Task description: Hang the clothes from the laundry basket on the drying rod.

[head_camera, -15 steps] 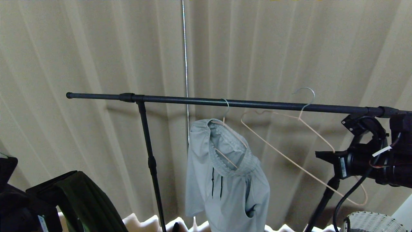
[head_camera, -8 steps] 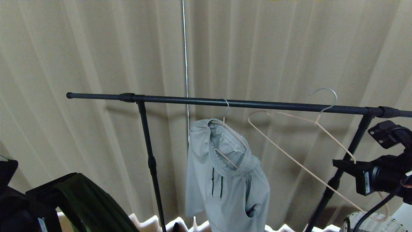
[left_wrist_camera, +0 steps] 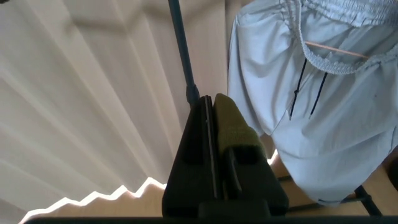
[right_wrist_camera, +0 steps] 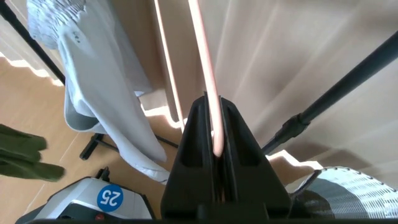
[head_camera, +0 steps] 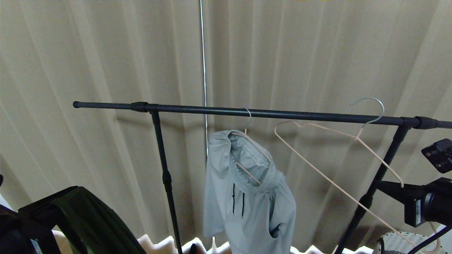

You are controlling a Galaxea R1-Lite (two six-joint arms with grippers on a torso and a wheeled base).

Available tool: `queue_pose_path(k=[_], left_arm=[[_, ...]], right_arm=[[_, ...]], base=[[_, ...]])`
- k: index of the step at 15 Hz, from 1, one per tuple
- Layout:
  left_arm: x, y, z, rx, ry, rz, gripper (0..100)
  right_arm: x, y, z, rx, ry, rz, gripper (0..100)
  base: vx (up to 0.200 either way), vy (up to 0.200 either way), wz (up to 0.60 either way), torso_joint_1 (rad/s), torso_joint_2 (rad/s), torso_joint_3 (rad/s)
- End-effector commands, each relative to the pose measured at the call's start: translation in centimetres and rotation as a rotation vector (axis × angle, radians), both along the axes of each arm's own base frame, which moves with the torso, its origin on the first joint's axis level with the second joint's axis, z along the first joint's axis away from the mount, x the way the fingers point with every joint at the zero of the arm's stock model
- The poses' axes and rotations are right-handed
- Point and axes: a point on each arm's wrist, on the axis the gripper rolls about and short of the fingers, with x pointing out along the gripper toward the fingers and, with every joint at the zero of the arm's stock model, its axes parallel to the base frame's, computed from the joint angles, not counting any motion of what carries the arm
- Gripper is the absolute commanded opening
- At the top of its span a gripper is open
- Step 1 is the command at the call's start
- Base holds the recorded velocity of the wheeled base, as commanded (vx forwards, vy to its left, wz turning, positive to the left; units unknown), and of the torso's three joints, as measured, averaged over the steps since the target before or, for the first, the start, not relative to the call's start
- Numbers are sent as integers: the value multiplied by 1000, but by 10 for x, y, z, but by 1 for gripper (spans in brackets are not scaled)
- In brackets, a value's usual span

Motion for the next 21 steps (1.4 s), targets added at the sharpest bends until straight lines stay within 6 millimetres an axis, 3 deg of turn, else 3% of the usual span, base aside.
queue_pose_path(k=[1,11,15,19,21], left_arm=[[-1,1,1,-4,-8,3,0],[-4,3,-8,-4,20,16,0],[-4,3,-6,-12,17,21,0],[15,-3,3,8,62,35,0],[29,-8,20,18,73,55,0]], right_arm=[[-1,0,-1,0,1,0,0],[-5,0,-8,0,20,-4,0],[-5,1,-4,0,-2,6,0],[-3,14,5,31,-26,83,0],[-6,31,14,88,-43,163,0]], base=[[-200,0,0,7,7,2],[-200,0,0,2,3,3],[0,0,0,0,0,0],[0,0,0,0,0,0],[0,0,0,0,0,0]])
